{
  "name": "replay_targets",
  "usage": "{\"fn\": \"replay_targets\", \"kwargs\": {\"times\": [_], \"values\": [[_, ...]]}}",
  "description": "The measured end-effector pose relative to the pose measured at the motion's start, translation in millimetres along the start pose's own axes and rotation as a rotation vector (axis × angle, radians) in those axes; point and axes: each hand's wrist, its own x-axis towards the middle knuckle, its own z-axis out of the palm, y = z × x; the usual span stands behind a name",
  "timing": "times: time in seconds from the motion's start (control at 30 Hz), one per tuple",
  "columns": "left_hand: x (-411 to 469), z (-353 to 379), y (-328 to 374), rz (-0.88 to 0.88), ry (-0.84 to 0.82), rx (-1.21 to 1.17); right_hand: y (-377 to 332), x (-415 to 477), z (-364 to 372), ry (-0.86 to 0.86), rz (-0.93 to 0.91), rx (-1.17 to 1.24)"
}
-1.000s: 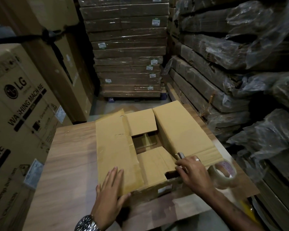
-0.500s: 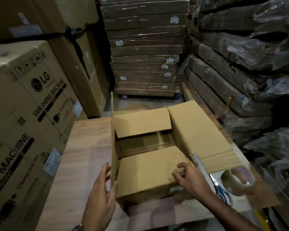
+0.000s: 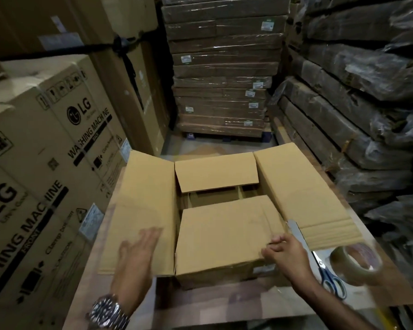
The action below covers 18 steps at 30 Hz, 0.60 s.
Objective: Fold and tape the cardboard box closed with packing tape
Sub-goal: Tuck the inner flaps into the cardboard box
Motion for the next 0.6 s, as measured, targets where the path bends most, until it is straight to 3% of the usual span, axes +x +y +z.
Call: {"fn": "replay_targets", "kwargs": {"times": [0.13,0.3,0.6], "values": [[18.7,11.7,-5.4,0.137,-0.118,-0.219,2.8,-4.5,1.1,-0.014,-0.004,0.265],[23.8,13.7,0.4,0.07,-0.271,-0.595,18.1,-7.8,-2.9,-0.013,-0.099,0.381],[25.1,20.2,-13.0,0.126,-0.35,-0.678,35.3,-6.4,-9.4,-0.003,-0.183,0.393]]}}
